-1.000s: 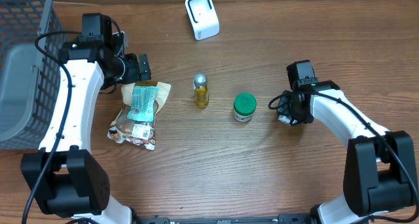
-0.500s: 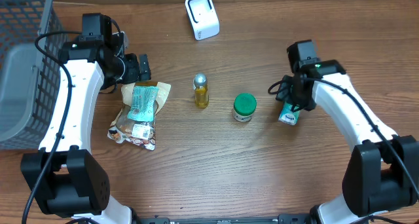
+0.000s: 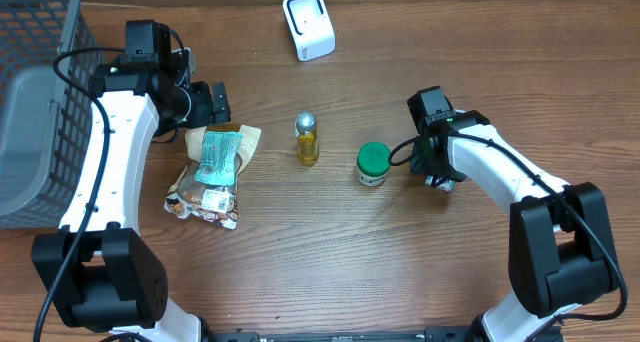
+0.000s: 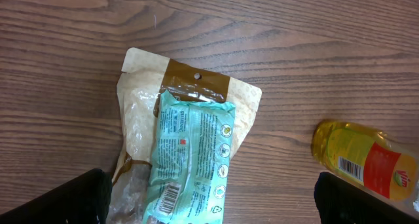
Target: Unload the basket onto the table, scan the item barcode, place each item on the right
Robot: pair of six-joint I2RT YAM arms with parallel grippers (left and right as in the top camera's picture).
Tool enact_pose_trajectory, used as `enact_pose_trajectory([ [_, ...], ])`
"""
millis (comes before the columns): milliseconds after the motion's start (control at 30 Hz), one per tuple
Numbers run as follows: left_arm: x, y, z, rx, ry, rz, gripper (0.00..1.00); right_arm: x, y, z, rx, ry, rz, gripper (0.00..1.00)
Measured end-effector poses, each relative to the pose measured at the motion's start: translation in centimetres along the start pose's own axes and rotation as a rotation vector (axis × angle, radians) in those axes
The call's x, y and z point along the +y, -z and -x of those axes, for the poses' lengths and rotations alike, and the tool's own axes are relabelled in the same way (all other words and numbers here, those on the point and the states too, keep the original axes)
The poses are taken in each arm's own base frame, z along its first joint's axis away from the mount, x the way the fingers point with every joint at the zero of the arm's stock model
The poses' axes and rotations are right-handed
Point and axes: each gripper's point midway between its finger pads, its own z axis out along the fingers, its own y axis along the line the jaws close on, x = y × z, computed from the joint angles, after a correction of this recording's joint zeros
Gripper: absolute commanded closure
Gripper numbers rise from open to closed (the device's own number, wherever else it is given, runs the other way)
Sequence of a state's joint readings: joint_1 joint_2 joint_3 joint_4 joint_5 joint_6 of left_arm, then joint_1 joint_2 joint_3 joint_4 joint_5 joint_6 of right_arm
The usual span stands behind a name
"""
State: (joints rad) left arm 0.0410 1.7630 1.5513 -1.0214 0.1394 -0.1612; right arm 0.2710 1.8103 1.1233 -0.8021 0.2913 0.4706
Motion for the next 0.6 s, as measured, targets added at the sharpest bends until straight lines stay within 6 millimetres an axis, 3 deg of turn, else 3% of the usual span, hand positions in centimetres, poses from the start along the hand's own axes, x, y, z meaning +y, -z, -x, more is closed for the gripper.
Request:
enact_pose_trajectory([
  [100,0.0,0.0,0.0,0.000,0.000,0.000,0.00,-0.2,-0.8,-0.4,-0.010,0.000,-0.009,0.62],
  [233,0.0,0.0,0.0,0.000,0.000,0.000,0.00,-0.5,-1.1,-0.5,-0.018,-0.002,-0.021,0.70],
  [367,0.0,0.0,0.0,0.000,0.000,0.000,0.00,-0.7,-1.1,-0.5,-0.023,-0.005,-0.032,0.96],
  [600,0.0,0.0,0.0,0.000,0.000,0.000,0.00,-1.0,-0.4,-0.9,0.034,-0.006,-0.021,0.96],
])
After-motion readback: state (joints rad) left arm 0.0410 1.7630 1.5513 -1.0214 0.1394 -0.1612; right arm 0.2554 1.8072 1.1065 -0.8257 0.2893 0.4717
